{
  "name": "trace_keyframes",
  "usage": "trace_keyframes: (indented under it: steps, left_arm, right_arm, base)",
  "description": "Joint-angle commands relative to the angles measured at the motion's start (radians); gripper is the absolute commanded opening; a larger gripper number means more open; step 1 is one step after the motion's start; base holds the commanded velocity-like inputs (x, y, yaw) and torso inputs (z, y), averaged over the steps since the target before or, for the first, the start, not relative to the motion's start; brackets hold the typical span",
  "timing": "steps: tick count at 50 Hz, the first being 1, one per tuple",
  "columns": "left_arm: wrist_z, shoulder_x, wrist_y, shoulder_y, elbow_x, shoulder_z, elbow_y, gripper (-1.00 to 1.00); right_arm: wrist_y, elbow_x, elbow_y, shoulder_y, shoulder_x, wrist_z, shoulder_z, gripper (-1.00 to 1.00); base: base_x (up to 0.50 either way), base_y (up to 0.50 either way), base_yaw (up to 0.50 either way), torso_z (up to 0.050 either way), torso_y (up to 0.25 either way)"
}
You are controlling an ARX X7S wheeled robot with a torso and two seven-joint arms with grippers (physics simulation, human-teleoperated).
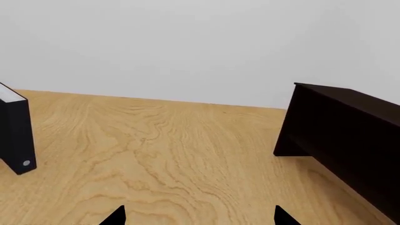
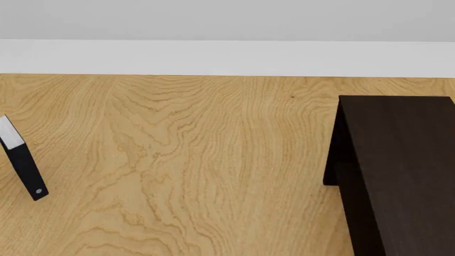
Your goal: Pick up the book on the right and place it on the cabinet shelf.
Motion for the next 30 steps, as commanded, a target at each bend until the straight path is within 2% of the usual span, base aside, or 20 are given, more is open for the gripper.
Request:
trace_keyframes:
  steps: [1, 30]
  left_arm:
    - [-0.001, -0.002, 0.001, -0.011, -0.003, 0.004, -0.01, 1.0]
    - [-0.01, -0.013, 0.0, -0.016, -0.016, 0.01, -0.005, 1.0]
  right_arm:
    - [-0.001, -0.001, 0.028, -0.018, -0.023, -0.013, -0.007, 1.0]
    - [-0.016, 0.002, 0.069, -0.069, -0.053, -0.027, -0.02, 1.0]
  base:
    - [0.0, 0.0, 0.0, 0.0, 0.0]
    - [0.0, 0.0, 0.0, 0.0, 0.0]
